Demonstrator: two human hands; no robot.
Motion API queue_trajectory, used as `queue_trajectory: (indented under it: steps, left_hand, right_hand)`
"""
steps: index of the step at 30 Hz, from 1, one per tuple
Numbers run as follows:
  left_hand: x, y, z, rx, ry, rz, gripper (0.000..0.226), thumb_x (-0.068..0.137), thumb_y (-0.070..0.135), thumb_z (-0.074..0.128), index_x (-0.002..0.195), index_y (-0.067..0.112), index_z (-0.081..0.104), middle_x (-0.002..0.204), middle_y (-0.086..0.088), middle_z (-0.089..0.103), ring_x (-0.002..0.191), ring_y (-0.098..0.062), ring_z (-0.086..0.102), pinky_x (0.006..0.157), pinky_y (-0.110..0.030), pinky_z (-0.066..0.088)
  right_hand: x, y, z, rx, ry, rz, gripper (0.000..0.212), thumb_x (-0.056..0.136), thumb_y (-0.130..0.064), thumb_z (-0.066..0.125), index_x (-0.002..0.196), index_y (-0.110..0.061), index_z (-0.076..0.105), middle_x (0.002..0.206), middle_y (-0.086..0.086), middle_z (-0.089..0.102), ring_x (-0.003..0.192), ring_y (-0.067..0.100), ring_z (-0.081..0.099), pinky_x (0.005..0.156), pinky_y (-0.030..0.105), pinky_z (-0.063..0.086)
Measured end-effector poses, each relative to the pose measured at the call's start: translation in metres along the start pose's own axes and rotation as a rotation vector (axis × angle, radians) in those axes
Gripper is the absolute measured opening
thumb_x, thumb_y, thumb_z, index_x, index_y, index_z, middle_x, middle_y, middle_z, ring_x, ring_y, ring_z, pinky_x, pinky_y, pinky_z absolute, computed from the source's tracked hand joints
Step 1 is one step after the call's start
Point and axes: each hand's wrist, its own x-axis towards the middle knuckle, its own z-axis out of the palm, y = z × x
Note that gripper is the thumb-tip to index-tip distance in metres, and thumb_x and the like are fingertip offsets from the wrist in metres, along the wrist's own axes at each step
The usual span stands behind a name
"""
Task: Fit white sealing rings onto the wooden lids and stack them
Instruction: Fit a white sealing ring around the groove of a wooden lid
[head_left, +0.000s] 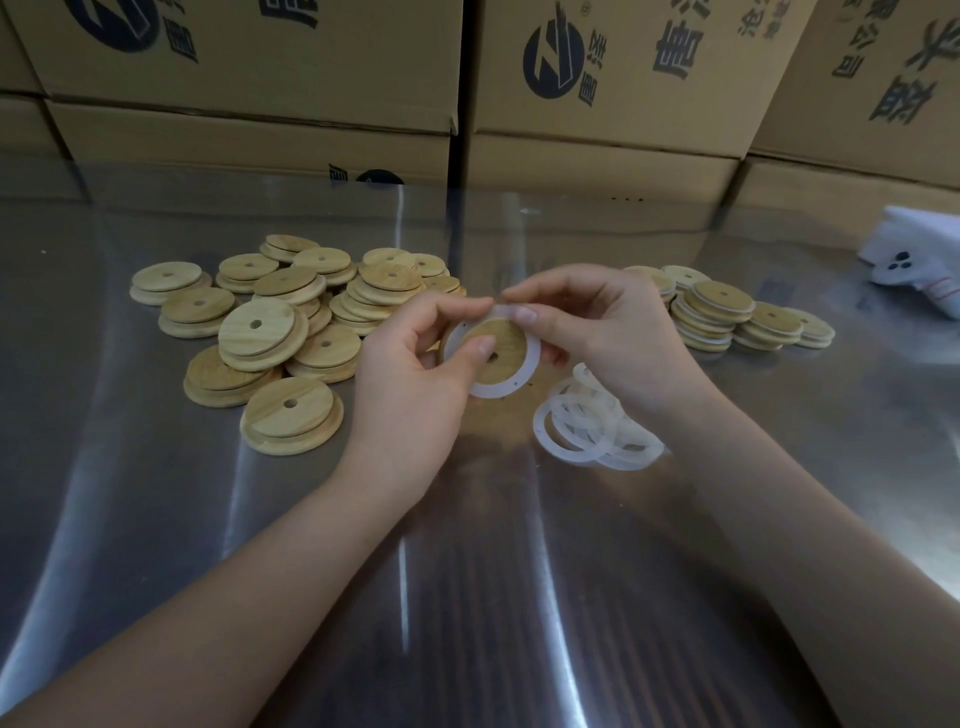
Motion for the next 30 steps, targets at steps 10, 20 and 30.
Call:
queue_trajectory:
  steps: [10, 20, 30]
  left_hand:
    - [0.0023, 0.0013, -0.0023, -0.108, 0.068, -0.131, 0.025, 0.09, 0.001, 0.065, 0.094, 0.026, 0.068, 0.098, 0.004, 0.073, 0.088, -0.013, 0.072, 0.06, -0.036, 0.061]
    - [0.0059, 0.0025, -0.0042, -0.219, 0.062, -0.243, 0.024, 0.091, 0.001, 0.062, 0.095, 0.023, 0.07, 0.099, 0.002, 0.074, 0.089, -0.017, 0.073, 0.06, -0.038, 0.061]
    - [0.0058, 0.0005, -0.0046, -0.292, 0.055, -0.319, 0.025, 0.092, 0.0, 0.06, 0.099, 0.022, 0.07, 0.1, -0.002, 0.075, 0.092, -0.022, 0.073, 0.066, -0.041, 0.06]
  right_hand:
    - [0.0012, 0.0023, 0.0042, 0.096, -0.004, 0.052, 0.021, 0.086, 0.002, 0.068, 0.097, -0.016, 0.071, 0.077, -0.001, 0.066, 0.073, 0.014, 0.064, 0.064, 0.027, 0.055]
    - [0.0019, -0.0007, 0.0016, 0.118, -0.014, 0.1, 0.018, 0.087, 0.002, 0.066, 0.087, -0.015, 0.072, 0.081, 0.004, 0.075, 0.074, 0.019, 0.071, 0.066, 0.024, 0.057]
    - [0.0019, -0.0028, -0.0034, 0.169, -0.089, 0.155, 0.017, 0.088, 0.002, 0.064, 0.09, -0.012, 0.072, 0.075, 0.006, 0.071, 0.065, 0.016, 0.064, 0.06, 0.025, 0.056]
